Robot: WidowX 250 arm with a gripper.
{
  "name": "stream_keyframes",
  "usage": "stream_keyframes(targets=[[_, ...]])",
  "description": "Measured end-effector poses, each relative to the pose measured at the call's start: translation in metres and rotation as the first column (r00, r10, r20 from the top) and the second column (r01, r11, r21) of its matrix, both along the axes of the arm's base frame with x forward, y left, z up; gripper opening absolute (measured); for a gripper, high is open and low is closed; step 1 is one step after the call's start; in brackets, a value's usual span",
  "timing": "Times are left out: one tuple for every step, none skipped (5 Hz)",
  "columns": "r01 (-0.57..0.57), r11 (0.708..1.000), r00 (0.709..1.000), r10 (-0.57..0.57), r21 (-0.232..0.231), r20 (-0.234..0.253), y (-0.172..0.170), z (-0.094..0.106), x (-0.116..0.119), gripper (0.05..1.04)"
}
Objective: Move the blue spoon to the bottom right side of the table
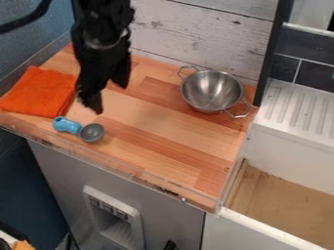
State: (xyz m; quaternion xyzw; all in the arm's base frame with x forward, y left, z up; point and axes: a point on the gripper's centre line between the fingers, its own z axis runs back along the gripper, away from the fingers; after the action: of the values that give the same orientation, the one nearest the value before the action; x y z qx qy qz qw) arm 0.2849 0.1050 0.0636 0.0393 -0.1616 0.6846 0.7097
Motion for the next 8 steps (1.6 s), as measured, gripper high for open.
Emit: stream_keyframes(targets=[[-0.026, 0.999, 0.999, 0.028, 0.033, -0.036, 0.014, -0.013, -0.006, 1.001], [-0.057, 0.995, 0.996, 0.062, 0.08, -0.065, 0.029, -0.021, -0.011, 1.001], [-0.083, 0.991, 0.99, 0.094, 0.105, -0.102, 0.042, -0.028, -0.021, 1.001], [-0.09, 0.989, 0.985, 0.105, 0.114, -0.137, 0.047, -0.033, -0.033, 1.001], [-0.094, 0.99, 0.984, 0.109, 0.107, -0.143, 0.051, -0.035, -0.037, 1.001], [-0.118, 0.988, 0.977, 0.134, 0.1, -0.168, 0.05, -0.042, -0.039, 1.0], [-0.131, 0.988, 0.976, 0.144, 0.084, -0.162, 0.049, -0.04, -0.036, 1.0], [-0.149, 0.986, 0.973, 0.16, 0.074, -0.168, 0.05, -0.04, -0.032, 1.0]])
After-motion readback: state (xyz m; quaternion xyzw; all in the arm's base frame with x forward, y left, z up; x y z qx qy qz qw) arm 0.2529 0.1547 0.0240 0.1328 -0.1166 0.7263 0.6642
